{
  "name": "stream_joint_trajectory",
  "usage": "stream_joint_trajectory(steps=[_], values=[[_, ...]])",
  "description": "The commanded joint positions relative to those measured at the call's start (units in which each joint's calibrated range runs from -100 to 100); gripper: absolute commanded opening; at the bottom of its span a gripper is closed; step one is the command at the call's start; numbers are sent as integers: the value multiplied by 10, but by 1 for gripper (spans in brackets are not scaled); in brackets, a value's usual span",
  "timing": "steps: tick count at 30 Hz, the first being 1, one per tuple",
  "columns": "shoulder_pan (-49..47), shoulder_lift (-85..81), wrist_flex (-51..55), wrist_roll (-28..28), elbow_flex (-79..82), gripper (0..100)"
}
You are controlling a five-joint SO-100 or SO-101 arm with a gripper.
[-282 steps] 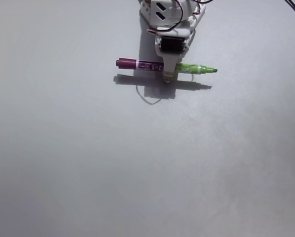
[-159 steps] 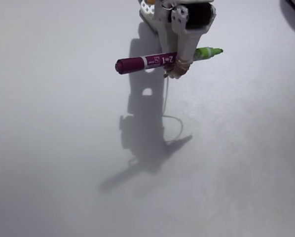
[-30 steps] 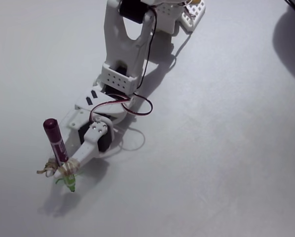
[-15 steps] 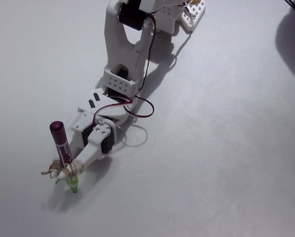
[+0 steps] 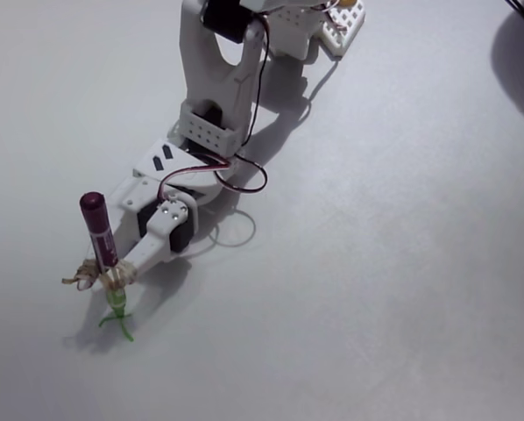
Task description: Draw the capital letter X with the green marker.
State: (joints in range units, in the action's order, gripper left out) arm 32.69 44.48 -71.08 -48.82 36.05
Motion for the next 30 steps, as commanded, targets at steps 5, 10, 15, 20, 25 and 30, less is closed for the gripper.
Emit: stream_joint_trajectory(steps=[5, 10, 15, 20, 25, 30], values=[[34, -56, -7, -14, 39, 1], [60, -73, -13, -15, 70, 1], [33, -90, -17, 1, 67, 1], [-36, -169, 49, 39, 57, 1], [-97, -326, 208, 96, 110, 1], [-166, -472, 390, 195, 184, 1]])
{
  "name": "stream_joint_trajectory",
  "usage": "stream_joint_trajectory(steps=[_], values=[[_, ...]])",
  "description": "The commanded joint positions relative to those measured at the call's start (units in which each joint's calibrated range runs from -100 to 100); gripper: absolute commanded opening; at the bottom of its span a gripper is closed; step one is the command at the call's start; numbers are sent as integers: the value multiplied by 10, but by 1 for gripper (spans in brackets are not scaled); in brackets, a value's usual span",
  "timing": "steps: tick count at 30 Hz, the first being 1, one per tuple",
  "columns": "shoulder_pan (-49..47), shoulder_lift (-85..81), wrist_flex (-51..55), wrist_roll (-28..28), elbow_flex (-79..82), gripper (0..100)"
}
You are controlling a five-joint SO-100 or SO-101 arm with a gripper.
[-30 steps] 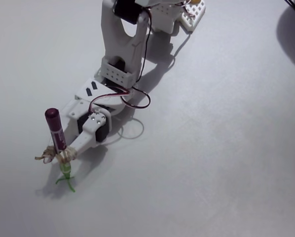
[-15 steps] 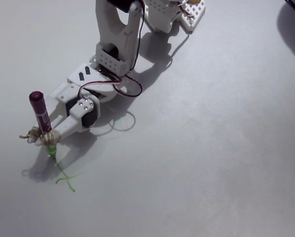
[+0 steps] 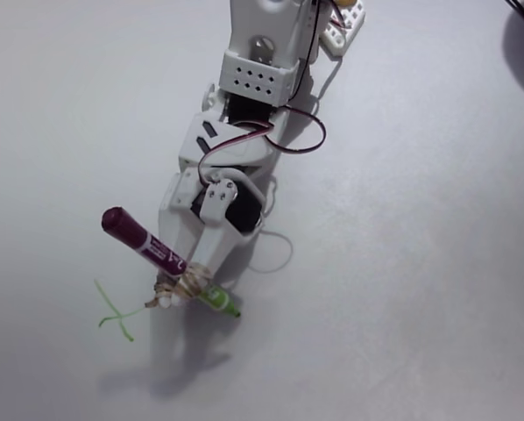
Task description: Draw the capital letter X with the green marker.
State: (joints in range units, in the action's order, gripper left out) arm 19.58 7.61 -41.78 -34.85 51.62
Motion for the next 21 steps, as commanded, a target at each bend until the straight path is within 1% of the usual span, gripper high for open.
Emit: stream_joint_trajectory(steps=[1, 2, 5, 7, 9, 13, 16, 18, 21], values=[[-48, -129, 115, 69, 47, 1], [-60, -152, 123, 81, 69, 1], [-105, -216, 130, 141, 156, 1], [-133, -260, 158, 228, 213, 1], [-162, -304, 158, 245, 269, 1], [-221, -406, 180, 313, 370, 1], [-250, -488, 206, 338, 437, 1], [-259, -538, 241, 344, 472, 1], [-250, -592, 349, 329, 476, 1]])
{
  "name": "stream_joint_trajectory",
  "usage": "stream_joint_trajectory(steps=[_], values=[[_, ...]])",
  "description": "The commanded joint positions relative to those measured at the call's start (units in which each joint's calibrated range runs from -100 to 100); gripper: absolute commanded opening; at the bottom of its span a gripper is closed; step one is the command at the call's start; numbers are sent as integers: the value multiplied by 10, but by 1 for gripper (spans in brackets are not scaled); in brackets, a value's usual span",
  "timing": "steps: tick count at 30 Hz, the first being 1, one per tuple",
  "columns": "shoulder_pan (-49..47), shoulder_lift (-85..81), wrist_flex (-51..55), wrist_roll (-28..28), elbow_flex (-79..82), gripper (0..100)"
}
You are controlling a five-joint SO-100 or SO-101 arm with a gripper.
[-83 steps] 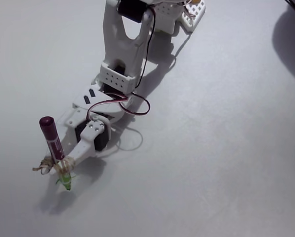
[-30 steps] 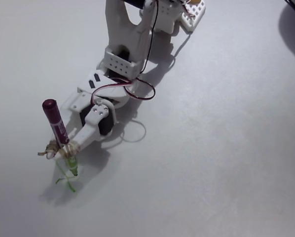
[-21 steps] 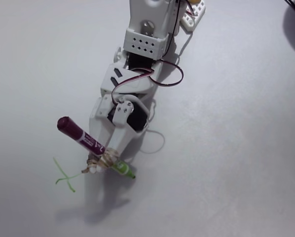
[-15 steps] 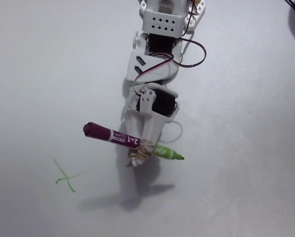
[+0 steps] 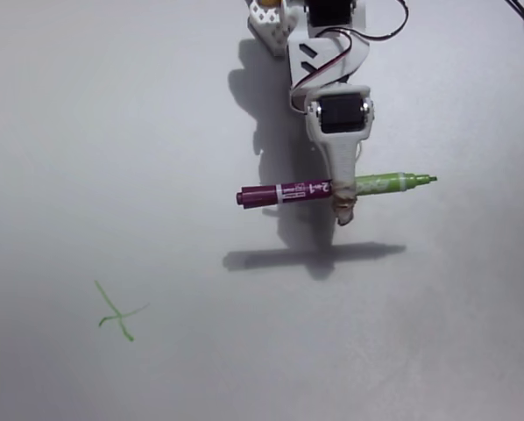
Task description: Draw the capital letter X with the green marker.
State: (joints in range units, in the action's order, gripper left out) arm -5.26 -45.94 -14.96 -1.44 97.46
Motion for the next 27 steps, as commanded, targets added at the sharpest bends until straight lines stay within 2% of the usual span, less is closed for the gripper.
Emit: stream_joint_trajectory(steps=[1, 5, 13, 19, 27], values=[[4, -75, 118, -13, 15, 1], [5, -134, 308, -22, -27, 1], [8, -218, 524, -35, -29, 1], [45, -287, 664, -71, -21, 1], [32, -339, 768, -9, -16, 1]])
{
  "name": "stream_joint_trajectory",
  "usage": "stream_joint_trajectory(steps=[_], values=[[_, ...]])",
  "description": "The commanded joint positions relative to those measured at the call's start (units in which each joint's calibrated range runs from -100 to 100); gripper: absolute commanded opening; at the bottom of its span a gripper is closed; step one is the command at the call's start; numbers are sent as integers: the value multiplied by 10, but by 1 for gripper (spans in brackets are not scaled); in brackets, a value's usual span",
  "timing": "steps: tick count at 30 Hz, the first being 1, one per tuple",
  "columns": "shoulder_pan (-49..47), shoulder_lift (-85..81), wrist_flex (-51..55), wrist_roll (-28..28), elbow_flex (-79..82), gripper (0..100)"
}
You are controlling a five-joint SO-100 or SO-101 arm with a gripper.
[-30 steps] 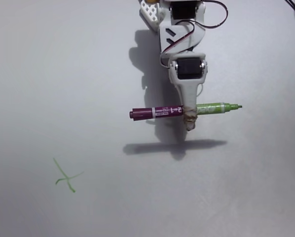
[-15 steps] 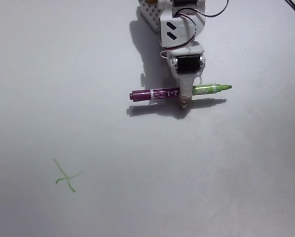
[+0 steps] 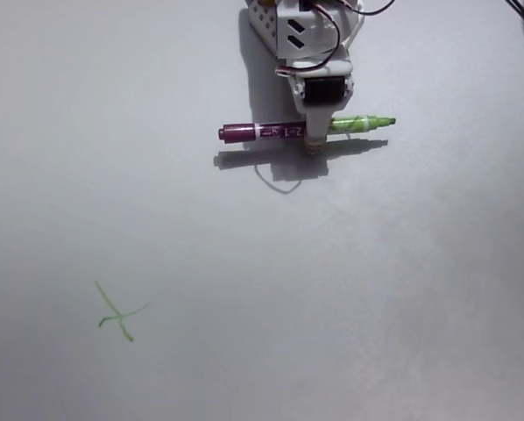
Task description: Draw the capital letter X with the green marker.
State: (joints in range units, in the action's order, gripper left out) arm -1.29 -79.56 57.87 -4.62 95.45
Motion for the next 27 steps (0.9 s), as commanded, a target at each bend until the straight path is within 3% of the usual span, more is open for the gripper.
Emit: stream_joint_trajectory(steps=[1, 5, 18, 27], values=[[-14, -7, 41, 37, 5, 1], [-23, -32, 65, 58, 12, 1], [33, -90, 161, -7, 27, 1], [23, -114, 177, -6, 28, 1]])
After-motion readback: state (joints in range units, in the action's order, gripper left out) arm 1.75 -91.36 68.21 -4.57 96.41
